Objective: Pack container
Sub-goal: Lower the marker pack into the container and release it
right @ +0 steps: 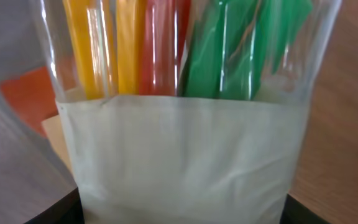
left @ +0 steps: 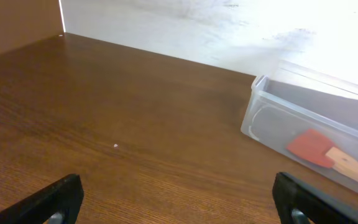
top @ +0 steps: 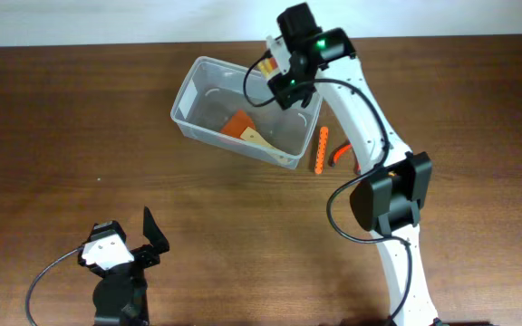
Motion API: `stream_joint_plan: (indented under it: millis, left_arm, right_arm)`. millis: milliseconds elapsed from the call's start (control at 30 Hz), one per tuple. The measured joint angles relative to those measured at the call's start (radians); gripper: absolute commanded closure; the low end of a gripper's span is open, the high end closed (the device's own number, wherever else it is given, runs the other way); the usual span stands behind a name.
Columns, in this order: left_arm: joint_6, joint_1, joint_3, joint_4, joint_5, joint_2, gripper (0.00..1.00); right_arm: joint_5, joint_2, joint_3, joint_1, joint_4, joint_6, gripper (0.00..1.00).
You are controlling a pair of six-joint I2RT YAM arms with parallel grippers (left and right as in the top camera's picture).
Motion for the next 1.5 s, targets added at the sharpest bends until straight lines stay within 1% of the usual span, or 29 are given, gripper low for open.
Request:
stream_joint_plan:
  millis: [133,200,233,267,300,400,600,667,767,900,1167,1400,1500]
  left_arm:
    - [0.000,0.000,0.000,0.000,0.000,0.000,0.01]
    - [0.000,0.000,0.000,0.000,0.000,0.000,0.01]
    - [0.000,0.000,0.000,0.000,0.000,0.000,0.01]
    - [0.000,0.000,0.000,0.000,0.000,0.000,0.01]
    - [0.000,0.000,0.000,0.000,0.000,0.000,0.01]
    - [0.000,0.000,0.000,0.000,0.000,0.000,0.01]
    - [0.000,0.000,0.000,0.000,0.000,0.000,0.01]
    - [0.000,0.000,0.000,0.000,0.000,0.000,0.01]
    - [0.000,0.000,0.000,0.000,0.000,0.000,0.01]
    - [0.000,0.000,0.000,0.000,0.000,0.000,0.01]
    - [0.000,0.000,0.000,0.000,0.000,0.000,0.01]
    - [0.000,0.000,0.000,0.000,0.000,0.000,0.01]
    - [0.000,0.000,0.000,0.000,0.000,0.000,0.01]
  right_arm:
    - [-0.016,0.000,-0.057,0.024,0.021,0.000,0.45]
    - [-0.025,0.000,-0.097,0.034,0.028,0.001,0.32]
    - [-0.027,0.000,-0.121,0.037,0.037,0.001,0.17]
    - [-0.029,0.000,-0.133,0.037,0.041,0.002,0.06]
    - [-0.032,0.000,-0.159,0.037,0.053,0.002,0.01]
    - [-0.033,0.000,-0.200,0.036,0.058,0.006,0.01]
    - [-0.033,0.000,-0.182,0.041,0.068,0.005,0.01]
    - [-0.034,0.000,-0.142,0.055,0.111,0.005,0.00]
    - [-0.064,0.000,-0.113,0.077,0.200,0.009,0.01]
    - [-0.117,0.000,-0.108,0.117,0.264,0.034,0.01]
    - [-0.140,0.000,-0.108,0.167,0.273,0.055,0.01]
    - [-0.138,0.000,-0.117,0.156,0.297,0.059,0.01]
    - [-0.138,0.002,-0.120,0.154,0.270,0.060,0.01]
